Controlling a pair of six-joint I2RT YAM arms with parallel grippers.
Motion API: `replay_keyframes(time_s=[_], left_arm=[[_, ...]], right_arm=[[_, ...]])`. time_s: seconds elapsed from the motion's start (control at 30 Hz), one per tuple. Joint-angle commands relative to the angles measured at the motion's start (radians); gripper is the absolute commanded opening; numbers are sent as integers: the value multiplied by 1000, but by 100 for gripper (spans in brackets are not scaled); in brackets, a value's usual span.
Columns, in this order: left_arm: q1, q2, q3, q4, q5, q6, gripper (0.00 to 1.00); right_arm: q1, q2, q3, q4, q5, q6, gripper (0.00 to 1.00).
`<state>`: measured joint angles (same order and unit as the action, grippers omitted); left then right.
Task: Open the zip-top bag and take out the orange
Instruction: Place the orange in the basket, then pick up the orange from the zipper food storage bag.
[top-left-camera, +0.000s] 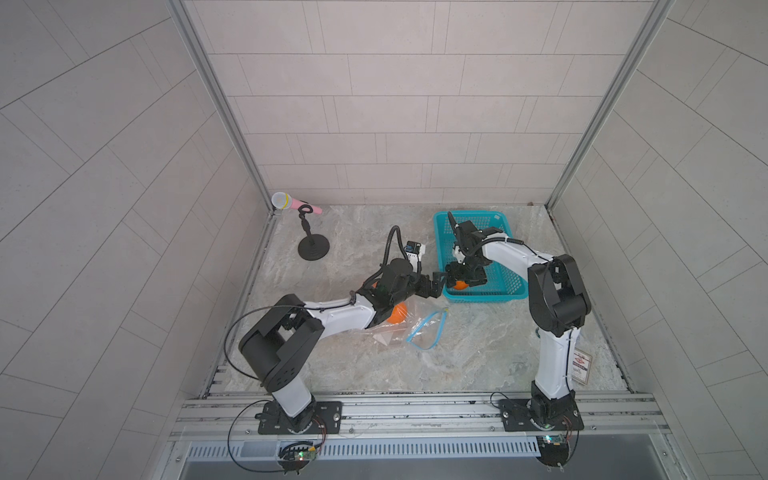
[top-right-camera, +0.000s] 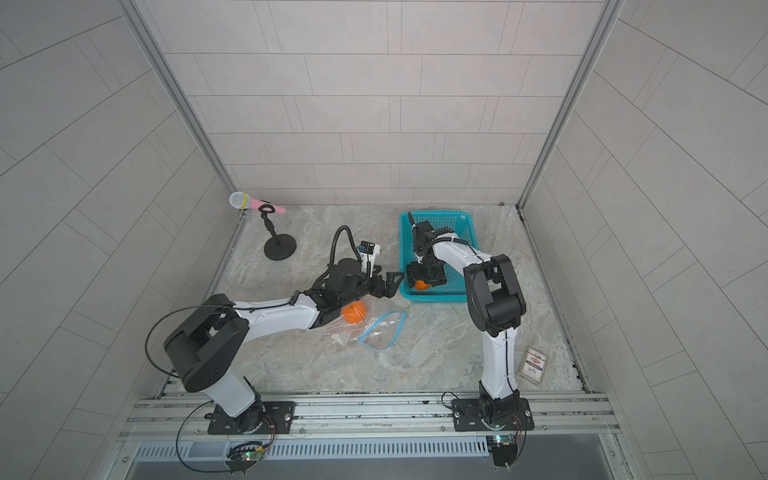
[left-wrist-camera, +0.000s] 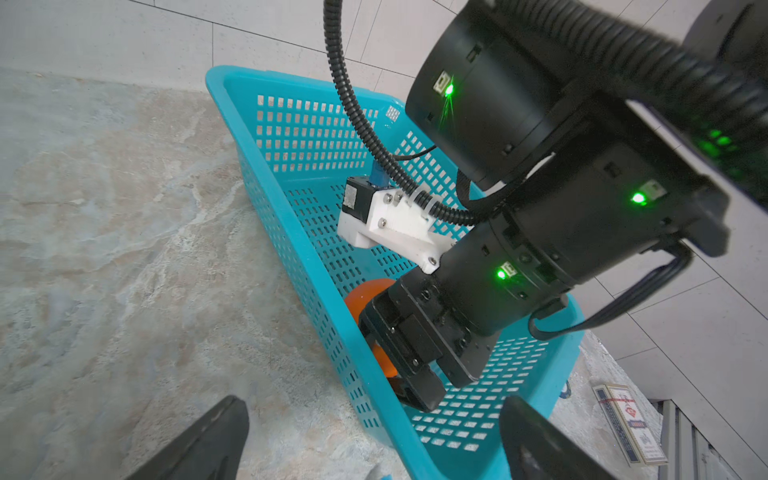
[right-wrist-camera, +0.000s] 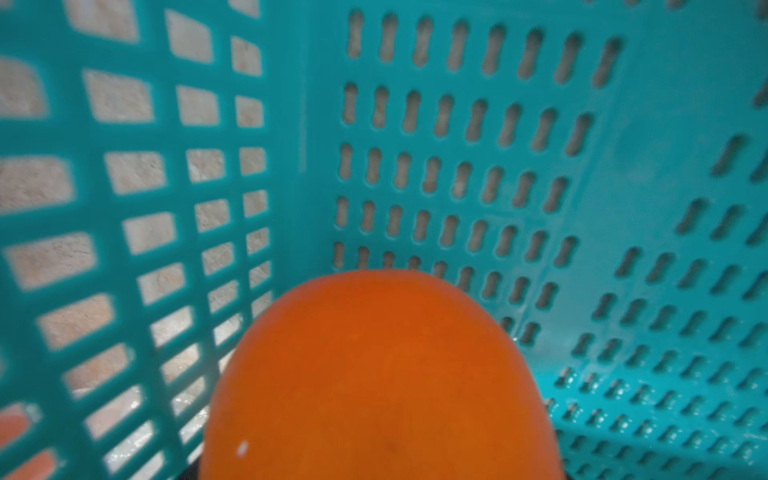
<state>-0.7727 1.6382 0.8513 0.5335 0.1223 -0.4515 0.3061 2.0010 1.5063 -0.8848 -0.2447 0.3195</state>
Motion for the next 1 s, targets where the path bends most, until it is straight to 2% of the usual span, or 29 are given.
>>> replay_keyframes(time_s=[0.0, 0.1, 0.13, 0.3, 0.37, 0.43, 0.5, 0.57, 0.63, 0.7, 0.8, 0.87, 0.97], left_arm=[[-4, -87, -35, -30, -37, 13, 100], [-4, -152, -57, -66, -47, 20, 100], [-4, -172, -65, -77, -47, 22, 100], [-4, -317, -138, -168, -110, 25, 100], [-2, -402, -176, -232, -143, -8, 100], [13, -494, -215, -312, -131, -36, 100], [27, -561, -246, -381, -125, -44, 100], [34, -616, -298, -394, -148, -57, 100], [40, -646, -360, -335, -162, -67, 93], [50, -637, -384, -310, -179, -67, 77], [66, -571, -397, -238, -112, -94, 69], [67, -513, -395, -199, -80, -92, 57], [66, -449, -393, -194, -126, -84, 55]], right_arm=[[4, -44, 27, -51, 30, -11, 82], [7, -102, 25, -39, 27, -10, 86], [8, -121, 24, -38, 19, -11, 100], [31, -258, -8, -12, 21, -5, 100], [74, -348, -58, 18, 55, 2, 100], [140, -470, -152, 88, 73, 12, 99], [189, -586, -267, 175, 36, 41, 96], [236, -696, -413, 302, -8, 74, 89], [307, -795, -544, 396, 6, 105, 85], [392, -901, -665, 467, 48, 142, 83], [492, -1015, -816, 619, 47, 177, 79], [527, -1037, -875, 692, 51, 178, 78], [551, -1006, -952, 822, 75, 150, 74]])
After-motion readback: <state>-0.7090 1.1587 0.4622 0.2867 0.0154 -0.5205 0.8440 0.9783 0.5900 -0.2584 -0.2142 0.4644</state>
